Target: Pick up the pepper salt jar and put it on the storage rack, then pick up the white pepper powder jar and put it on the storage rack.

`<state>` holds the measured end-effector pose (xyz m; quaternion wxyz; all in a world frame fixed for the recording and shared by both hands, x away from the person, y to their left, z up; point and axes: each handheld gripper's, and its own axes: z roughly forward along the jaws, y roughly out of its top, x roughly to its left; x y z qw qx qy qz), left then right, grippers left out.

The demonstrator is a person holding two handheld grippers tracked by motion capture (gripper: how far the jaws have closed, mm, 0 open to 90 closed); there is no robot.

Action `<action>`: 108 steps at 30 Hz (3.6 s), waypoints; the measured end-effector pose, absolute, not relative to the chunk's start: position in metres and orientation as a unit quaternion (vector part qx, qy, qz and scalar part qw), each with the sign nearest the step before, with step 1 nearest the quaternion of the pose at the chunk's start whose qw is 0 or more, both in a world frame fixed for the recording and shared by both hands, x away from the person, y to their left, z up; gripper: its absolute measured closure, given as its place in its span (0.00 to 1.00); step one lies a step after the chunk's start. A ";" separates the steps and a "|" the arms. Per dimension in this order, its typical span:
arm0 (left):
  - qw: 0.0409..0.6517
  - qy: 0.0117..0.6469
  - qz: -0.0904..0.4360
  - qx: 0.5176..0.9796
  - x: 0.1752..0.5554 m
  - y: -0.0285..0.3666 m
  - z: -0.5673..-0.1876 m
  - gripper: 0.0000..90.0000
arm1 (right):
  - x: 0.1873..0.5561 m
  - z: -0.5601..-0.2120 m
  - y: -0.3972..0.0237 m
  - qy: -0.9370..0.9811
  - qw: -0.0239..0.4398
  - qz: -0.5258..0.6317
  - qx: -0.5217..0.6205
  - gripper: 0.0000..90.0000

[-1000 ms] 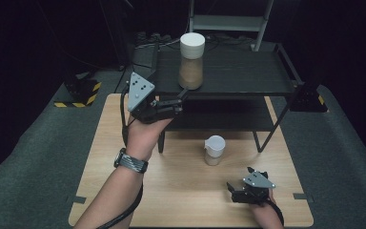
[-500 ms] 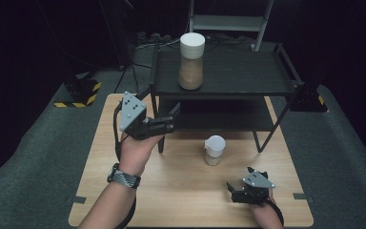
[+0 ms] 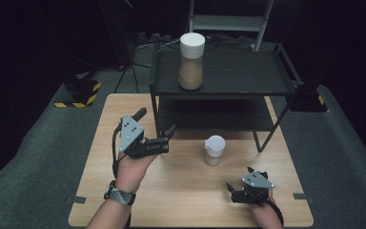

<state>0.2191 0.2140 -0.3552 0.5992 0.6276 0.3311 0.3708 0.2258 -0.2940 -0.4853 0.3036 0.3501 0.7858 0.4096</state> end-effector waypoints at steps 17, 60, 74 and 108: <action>0.572 0.357 0.353 0.648 0.205 0.228 -0.416 0.00 | 0.226 -0.485 -0.293 0.787 0.305 0.407 0.350 0.00; 0.404 0.383 0.337 0.759 0.188 0.230 -0.489 0.00 | 0.221 -0.486 -0.284 0.791 0.324 0.392 0.340 0.00; 0.395 0.388 0.327 0.766 0.193 0.229 -0.485 0.01 | 0.217 -0.490 -0.293 0.779 0.318 0.417 0.345 0.00; 0.403 0.376 0.324 0.769 0.190 0.234 -0.486 0.01 | 0.231 -0.473 -0.256 0.740 0.322 0.479 0.347 0.00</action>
